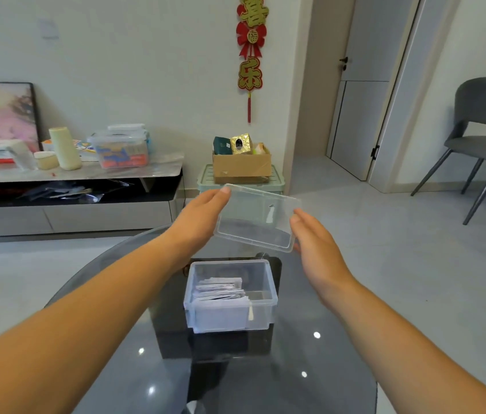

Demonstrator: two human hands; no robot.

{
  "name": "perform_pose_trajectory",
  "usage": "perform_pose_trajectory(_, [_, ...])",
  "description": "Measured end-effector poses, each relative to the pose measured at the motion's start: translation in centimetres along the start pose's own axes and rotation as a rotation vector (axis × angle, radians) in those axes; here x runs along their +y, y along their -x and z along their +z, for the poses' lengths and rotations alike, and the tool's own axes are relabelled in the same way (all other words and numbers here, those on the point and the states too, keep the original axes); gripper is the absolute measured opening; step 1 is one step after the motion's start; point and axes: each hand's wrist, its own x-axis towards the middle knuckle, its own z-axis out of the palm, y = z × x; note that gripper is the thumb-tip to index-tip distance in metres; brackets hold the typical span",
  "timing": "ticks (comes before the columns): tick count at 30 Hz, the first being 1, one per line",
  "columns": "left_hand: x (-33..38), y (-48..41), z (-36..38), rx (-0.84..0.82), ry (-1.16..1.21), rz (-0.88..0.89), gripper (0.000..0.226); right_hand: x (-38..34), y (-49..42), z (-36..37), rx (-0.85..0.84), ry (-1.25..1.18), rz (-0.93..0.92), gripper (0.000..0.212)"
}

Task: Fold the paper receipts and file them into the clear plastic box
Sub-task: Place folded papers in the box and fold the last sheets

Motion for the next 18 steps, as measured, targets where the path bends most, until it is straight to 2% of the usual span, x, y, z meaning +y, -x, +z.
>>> perform_pose_trajectory(2, [-0.5, 1.6, -1.4, 0.050, 0.078, -0.014, 0.063, -0.7, 0.7, 0.4, -0.045, 0.000, -0.034, 0.068])
perform_pose_trajectory(4, [-1.2, 3.6, -2.4, 0.066, 0.142, -0.030, 0.053, -0.9, 1.5, 0.9, -0.084, 0.008, -0.038, 0.071])
perform_pose_trajectory(7, [-2.4, 6.7, -3.1, 0.077, 0.147, -0.029, 0.043, -0.8, 2.9, 1.4, -0.132, 0.034, -0.047, 0.060])
perform_pose_trajectory(9, [-2.9, 8.4, -3.5, 0.084, 0.136, -0.039, 0.035, -0.8, 3.7, 1.7, -0.154, 0.060, -0.029, 0.041])
perform_pose_trajectory(11, [-3.3, 9.5, -3.6, 0.062, 0.126, -0.047, 0.035, -0.9, 4.7, 2.0, -0.155, 0.109, 0.000, 0.033])
perform_pose_trajectory(18, [-4.6, 10.0, -2.3, 0.019, 0.024, -0.120, 0.045, 0.5, 5.2, 2.9, -0.159, 0.261, 0.123, 0.044])
